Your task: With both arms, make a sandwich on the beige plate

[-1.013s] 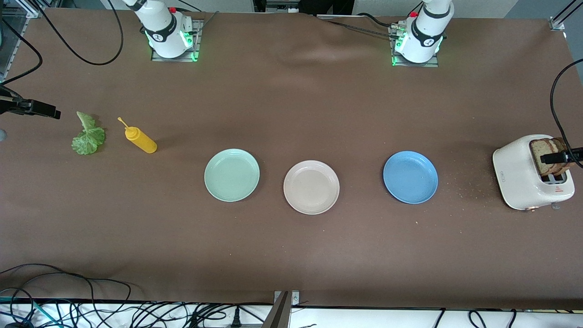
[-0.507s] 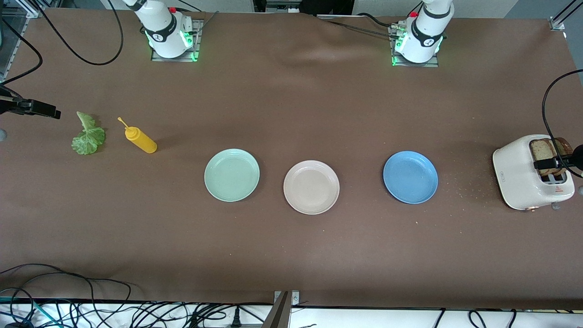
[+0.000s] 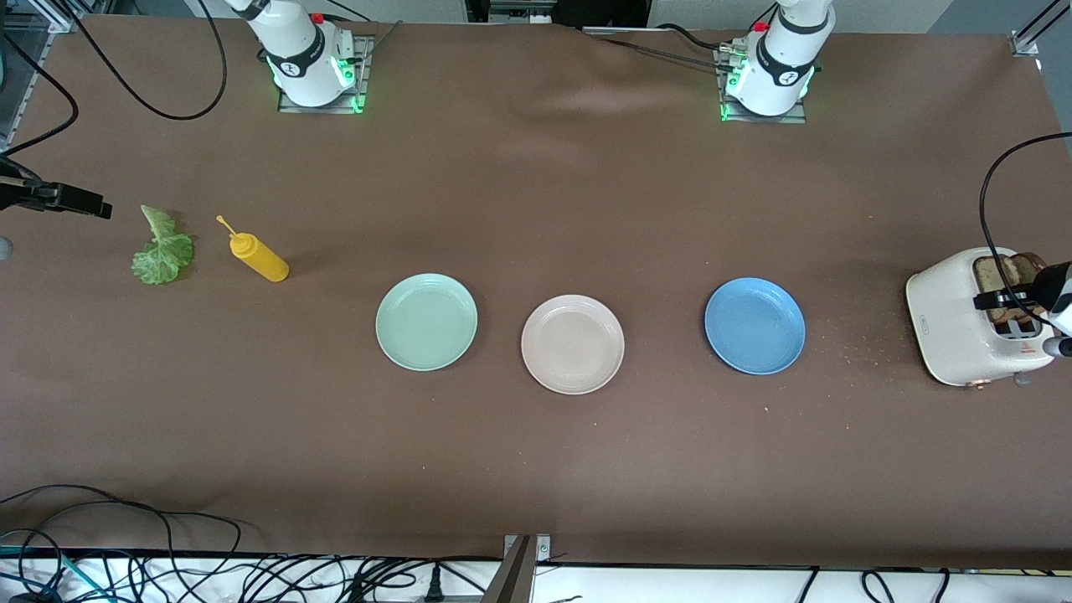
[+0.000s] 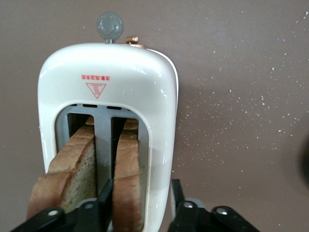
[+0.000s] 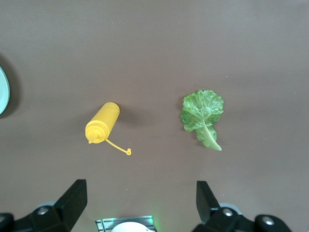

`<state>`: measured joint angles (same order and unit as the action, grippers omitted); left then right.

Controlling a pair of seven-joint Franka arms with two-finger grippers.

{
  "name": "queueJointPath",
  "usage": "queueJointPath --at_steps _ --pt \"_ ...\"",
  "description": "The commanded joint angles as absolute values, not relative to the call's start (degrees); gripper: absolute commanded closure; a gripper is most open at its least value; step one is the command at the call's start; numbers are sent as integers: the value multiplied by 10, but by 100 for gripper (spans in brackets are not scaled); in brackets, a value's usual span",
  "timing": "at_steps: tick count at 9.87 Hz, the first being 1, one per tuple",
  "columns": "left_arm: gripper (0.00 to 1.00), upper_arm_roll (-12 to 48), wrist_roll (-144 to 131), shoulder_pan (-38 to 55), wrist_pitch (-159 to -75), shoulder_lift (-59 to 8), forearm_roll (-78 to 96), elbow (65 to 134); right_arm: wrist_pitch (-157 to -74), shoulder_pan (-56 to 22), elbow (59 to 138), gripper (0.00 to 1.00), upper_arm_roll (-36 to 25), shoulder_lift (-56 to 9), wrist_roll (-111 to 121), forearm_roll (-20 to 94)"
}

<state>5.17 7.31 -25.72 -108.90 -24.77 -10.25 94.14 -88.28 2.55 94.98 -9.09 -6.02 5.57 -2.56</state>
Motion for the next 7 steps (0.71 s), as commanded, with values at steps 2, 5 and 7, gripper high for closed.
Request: queueJointPath --at_steps 2,5,7 --pt "100 42 131 -265 -1095 -211 -115 972 -874 29 946 0 -89 -57 65 -25" --pt "100 31 178 -261 -1094 -207 -120 966 -874 29 946 0 -90 -57 65 -25" --pt "100 27 178 -247 -1084 -187 -124 960 -874 29 947 0 -90 -57 65 -25"
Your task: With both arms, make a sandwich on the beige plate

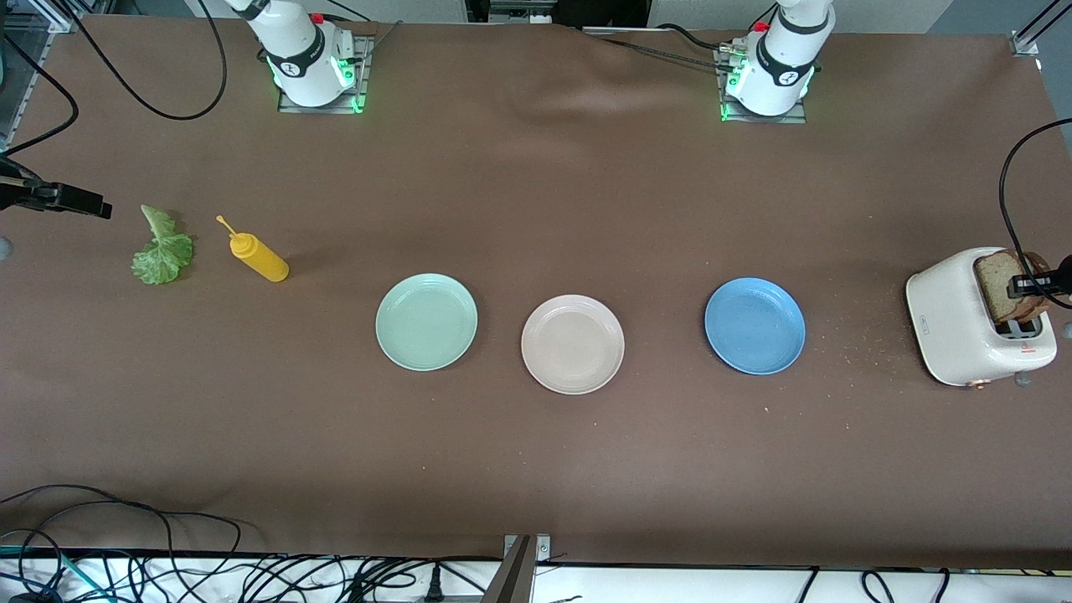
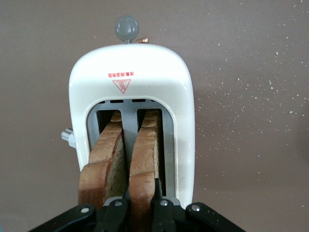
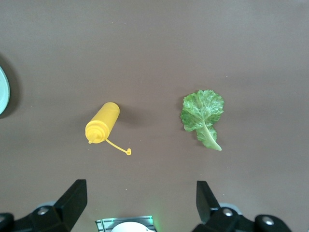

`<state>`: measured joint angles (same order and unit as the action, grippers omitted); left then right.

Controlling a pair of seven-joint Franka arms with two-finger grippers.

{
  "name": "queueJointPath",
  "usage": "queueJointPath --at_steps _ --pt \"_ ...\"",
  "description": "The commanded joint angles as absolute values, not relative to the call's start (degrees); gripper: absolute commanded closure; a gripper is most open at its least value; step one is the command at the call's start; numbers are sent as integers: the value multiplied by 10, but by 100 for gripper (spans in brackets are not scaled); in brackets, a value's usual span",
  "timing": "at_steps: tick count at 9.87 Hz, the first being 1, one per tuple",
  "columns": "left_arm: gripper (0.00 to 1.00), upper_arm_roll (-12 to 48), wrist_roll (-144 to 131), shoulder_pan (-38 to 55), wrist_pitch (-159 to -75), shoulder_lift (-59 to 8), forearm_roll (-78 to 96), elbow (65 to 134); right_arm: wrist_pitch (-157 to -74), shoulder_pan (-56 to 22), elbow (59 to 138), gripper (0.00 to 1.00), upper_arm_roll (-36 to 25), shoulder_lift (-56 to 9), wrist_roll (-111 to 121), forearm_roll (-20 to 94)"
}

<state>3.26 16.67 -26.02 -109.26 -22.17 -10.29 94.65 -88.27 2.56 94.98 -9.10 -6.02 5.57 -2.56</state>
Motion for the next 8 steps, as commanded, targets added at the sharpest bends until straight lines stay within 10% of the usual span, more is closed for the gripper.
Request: queueJointPath --at_steps 1,8 --pt "100 21 178 -229 -1081 -171 -147 960 -874 29 947 0 -90 -57 69 -25" --pt "100 20 96 -123 -978 -124 146 928 -874 29 947 0 -90 -57 69 -25"
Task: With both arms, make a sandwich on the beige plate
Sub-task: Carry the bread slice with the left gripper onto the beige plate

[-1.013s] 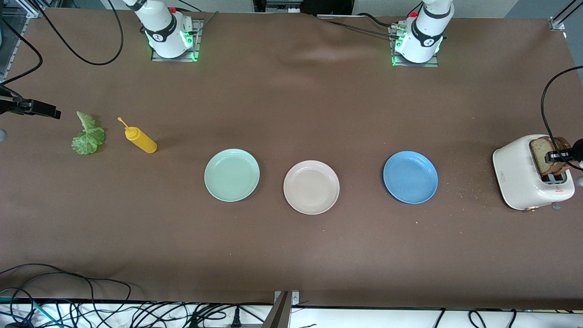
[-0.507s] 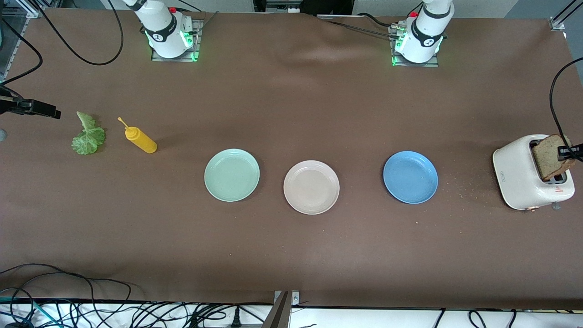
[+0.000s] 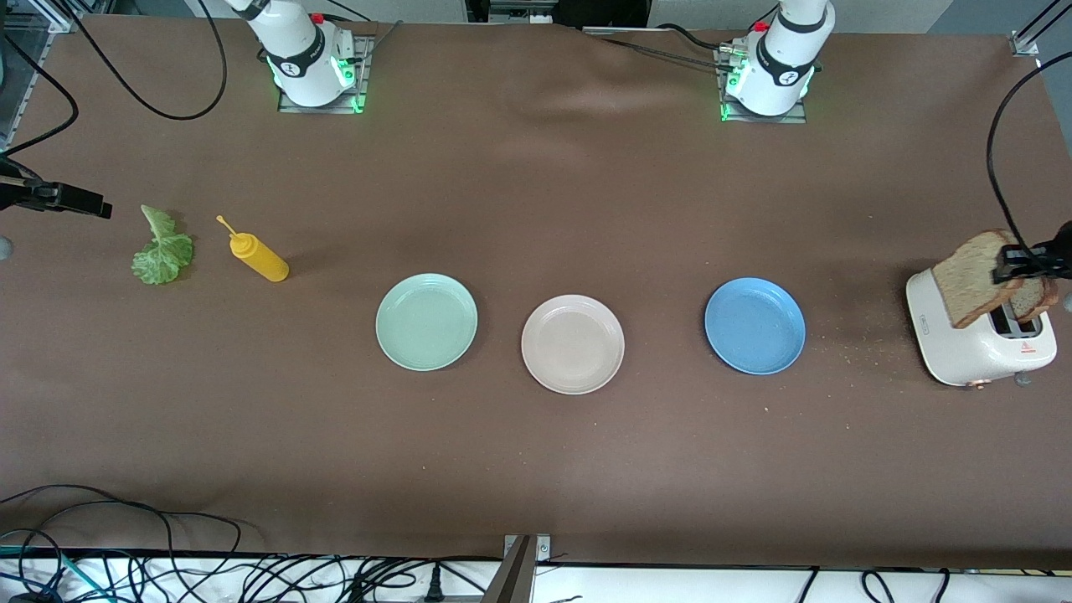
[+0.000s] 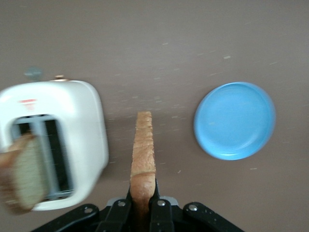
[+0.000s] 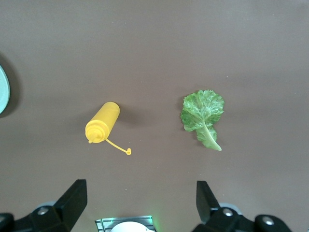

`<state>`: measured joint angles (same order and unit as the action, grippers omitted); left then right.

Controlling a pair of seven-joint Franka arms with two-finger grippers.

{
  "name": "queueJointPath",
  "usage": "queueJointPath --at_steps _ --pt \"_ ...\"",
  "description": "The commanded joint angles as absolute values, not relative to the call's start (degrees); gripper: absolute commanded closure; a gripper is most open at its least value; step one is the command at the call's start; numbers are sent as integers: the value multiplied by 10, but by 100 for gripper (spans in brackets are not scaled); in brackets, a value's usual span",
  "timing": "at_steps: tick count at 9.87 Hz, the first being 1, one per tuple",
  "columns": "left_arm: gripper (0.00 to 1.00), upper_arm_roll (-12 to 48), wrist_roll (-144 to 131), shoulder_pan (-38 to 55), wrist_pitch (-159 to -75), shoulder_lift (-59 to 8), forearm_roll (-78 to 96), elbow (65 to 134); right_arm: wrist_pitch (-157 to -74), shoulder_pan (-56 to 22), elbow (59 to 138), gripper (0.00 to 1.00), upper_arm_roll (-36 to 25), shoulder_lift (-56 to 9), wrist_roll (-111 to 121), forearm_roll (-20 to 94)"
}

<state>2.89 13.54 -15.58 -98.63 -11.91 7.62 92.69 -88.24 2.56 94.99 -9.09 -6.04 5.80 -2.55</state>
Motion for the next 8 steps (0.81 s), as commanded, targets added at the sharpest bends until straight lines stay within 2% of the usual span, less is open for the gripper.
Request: queueJointPath --at_steps 1,3,6,8 --pt "100 20 84 -107 -977 -130 220 931 -874 29 947 0 -90 -57 69 -25" --pt "100 20 75 -62 -979 -164 350 936 -874 29 947 0 -90 -57 69 -25" --pt "100 20 72 -1 -997 -185 448 937 -874 29 947 0 -90 -57 69 -25" --pt "100 19 15 54 -1073 -206 474 938 -874 29 947 0 -90 -57 69 -25"
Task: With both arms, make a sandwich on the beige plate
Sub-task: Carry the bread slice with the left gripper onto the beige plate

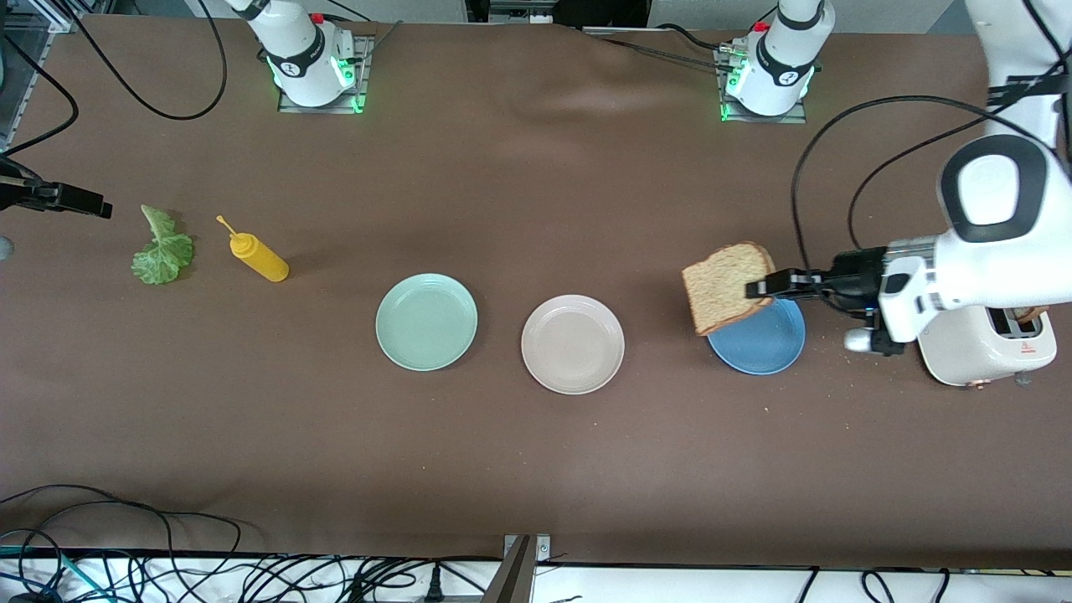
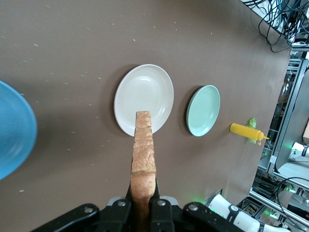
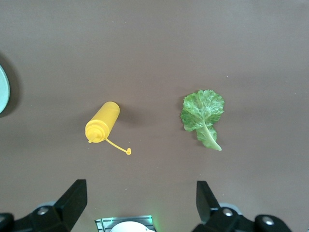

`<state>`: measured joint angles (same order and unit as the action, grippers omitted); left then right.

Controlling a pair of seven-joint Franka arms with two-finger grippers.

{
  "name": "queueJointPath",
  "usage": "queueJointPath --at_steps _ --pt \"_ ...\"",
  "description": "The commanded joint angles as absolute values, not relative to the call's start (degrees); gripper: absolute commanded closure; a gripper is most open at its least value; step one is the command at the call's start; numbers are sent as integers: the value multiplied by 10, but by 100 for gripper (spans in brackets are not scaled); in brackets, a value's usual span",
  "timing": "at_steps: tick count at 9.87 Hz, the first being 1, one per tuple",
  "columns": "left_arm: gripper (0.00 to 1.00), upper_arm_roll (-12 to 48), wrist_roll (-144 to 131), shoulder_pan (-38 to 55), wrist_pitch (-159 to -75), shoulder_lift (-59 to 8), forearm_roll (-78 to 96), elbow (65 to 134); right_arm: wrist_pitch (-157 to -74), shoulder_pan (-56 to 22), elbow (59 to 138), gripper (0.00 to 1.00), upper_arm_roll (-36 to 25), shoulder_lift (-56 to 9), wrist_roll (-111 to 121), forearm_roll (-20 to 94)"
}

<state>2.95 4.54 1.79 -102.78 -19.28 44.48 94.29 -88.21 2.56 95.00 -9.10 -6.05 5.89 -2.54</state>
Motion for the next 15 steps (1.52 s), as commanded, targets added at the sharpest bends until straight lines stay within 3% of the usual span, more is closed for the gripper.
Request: queueJointPath --at_steps 1,3,5,15 --pt "100 19 1 86 -1110 -223 528 938 -874 29 947 0 -90 -57 69 -24" --pt "100 19 1 121 -1125 -277 608 929 -874 29 947 0 -90 -57 69 -25" --pt "100 20 -5 149 -1199 -317 631 922 -874 29 947 0 -90 -57 69 -25" --pt "100 39 2 200 -1330 -393 664 912 -874 29 947 0 -90 -57 69 -24"
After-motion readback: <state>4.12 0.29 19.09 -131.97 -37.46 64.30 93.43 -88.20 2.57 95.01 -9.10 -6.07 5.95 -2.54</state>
